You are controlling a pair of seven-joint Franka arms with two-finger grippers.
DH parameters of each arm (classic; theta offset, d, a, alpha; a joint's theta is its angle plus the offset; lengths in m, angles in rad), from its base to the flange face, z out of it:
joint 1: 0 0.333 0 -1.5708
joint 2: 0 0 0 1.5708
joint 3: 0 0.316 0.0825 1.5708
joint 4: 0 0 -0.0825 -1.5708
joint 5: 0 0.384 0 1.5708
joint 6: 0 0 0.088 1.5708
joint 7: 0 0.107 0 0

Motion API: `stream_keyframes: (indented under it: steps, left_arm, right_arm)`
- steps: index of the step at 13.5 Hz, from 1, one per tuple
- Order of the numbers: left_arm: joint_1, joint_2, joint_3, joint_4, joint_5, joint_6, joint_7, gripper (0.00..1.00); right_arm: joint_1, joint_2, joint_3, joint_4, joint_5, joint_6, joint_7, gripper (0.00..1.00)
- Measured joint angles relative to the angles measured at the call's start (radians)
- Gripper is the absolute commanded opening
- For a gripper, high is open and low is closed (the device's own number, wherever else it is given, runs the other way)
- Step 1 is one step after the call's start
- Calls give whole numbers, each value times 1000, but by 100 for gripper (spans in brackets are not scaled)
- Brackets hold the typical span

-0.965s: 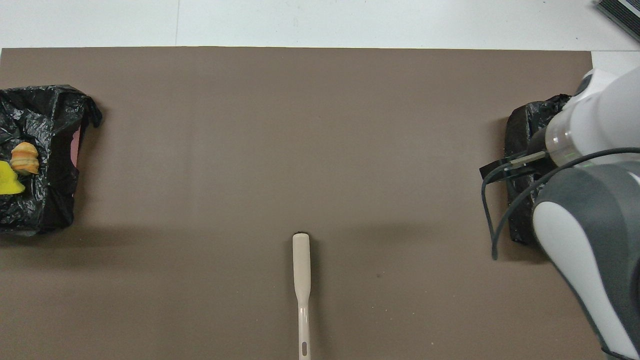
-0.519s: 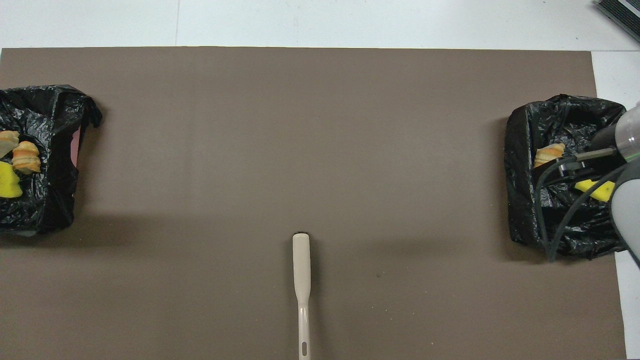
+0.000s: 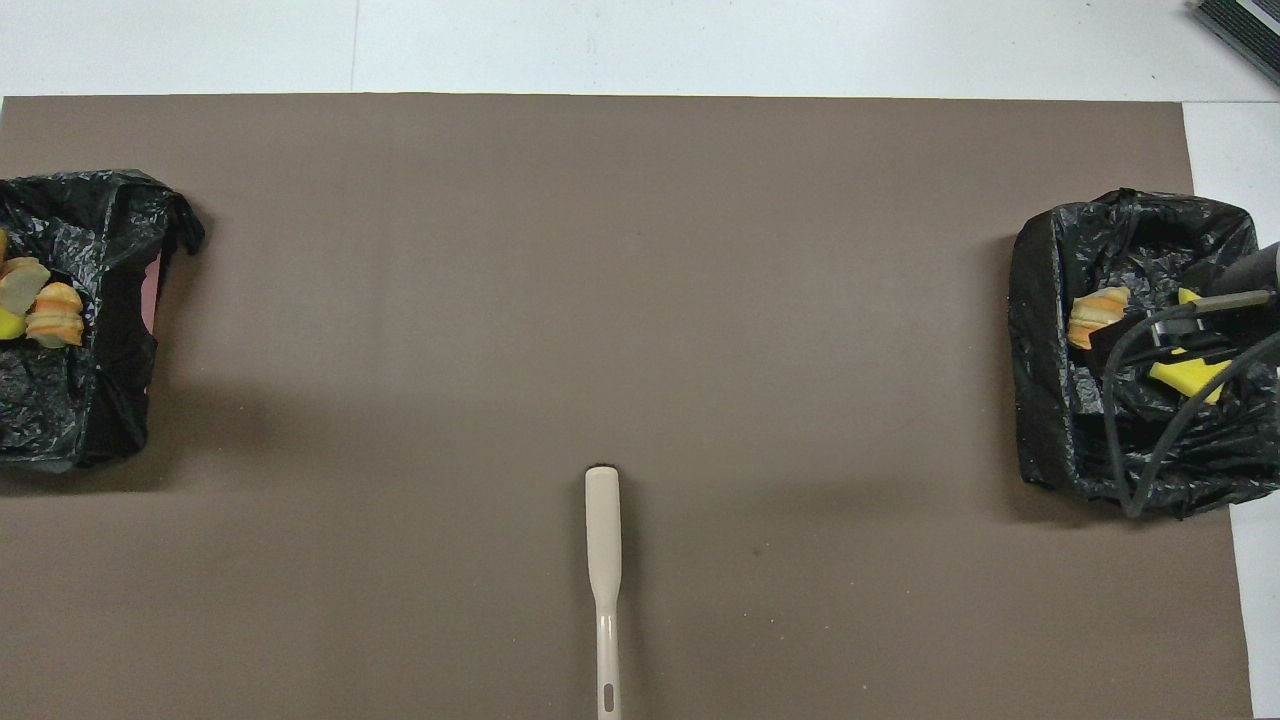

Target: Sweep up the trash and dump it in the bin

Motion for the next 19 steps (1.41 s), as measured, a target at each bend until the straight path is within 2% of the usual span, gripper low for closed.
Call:
stream_keyframes:
  steps: [4, 10, 14, 17, 19]
  left_arm:
    - [-5, 16, -4, 29, -36, -13, -9, 0]
    - [-42, 2, -16, 50, -444, -243, -193, 0]
    - [-110, -57, -25, 30, -674, -370, -525, 0]
    - [-240, -111, -31, -74, -795, -376, -818, 0]
    - [-343, -148, -34, -160, -852, -335, -1034, 0]
  right_arm:
    - [-1, 0, 2, 0, 6, 0, 4, 100]
    - [-1, -1, 2, 0, 14, 1, 41, 100]
    - [-1, -1, 3, 0, 17, 1, 41, 100]
    - [-1, -1, 3, 0, 17, 1, 41, 100]
    - [-1, -1, 3, 0, 17, 1, 41, 100]
